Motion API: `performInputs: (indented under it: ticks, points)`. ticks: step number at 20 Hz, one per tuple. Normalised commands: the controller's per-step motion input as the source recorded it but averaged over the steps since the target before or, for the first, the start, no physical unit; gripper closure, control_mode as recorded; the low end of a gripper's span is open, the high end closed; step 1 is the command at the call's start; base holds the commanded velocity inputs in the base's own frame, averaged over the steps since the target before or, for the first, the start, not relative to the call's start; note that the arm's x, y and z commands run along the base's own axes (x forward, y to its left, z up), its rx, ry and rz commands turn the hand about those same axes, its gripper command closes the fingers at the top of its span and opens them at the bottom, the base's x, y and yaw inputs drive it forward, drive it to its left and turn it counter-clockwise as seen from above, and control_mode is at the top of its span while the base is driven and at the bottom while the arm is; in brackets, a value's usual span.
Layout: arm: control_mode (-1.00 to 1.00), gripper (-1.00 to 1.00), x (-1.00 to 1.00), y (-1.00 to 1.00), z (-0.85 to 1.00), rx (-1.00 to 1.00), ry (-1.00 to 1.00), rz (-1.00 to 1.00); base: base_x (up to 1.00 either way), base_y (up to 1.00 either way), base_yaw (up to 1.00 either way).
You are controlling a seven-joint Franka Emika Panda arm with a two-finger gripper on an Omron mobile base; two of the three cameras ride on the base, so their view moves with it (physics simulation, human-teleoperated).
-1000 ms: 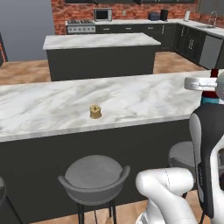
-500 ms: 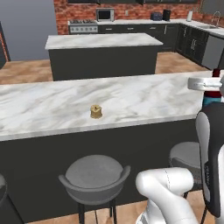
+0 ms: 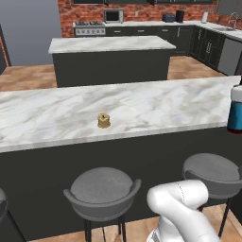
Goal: Get the candle and the beer from the cabinet and move them to the dining counter.
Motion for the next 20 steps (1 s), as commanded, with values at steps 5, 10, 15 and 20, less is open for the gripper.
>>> performInputs:
  ticks: [5, 10, 15, 20]
  points:
    - [-1.0, 1.0, 0.23, -0.59, 0.0, 0.06, -0.03, 0.42, 0.0, 0.0, 0.0]
    - [-1.0, 1.0, 0.47, -0.25, 0.04, 0.03, 0.05, 0.3, 0.0, 0.0, 0.0]
    - [-1.0, 1.0, 0.6, -0.01, 0.06, 0.01, 0.16, 0.24, 0.0, 0.0, 0.0]
    - [-1.0, 1.0, 0.62, 0.0, 0.0, 0.0, 0.08, 0.23, 0.0, 0.0, 0.0]
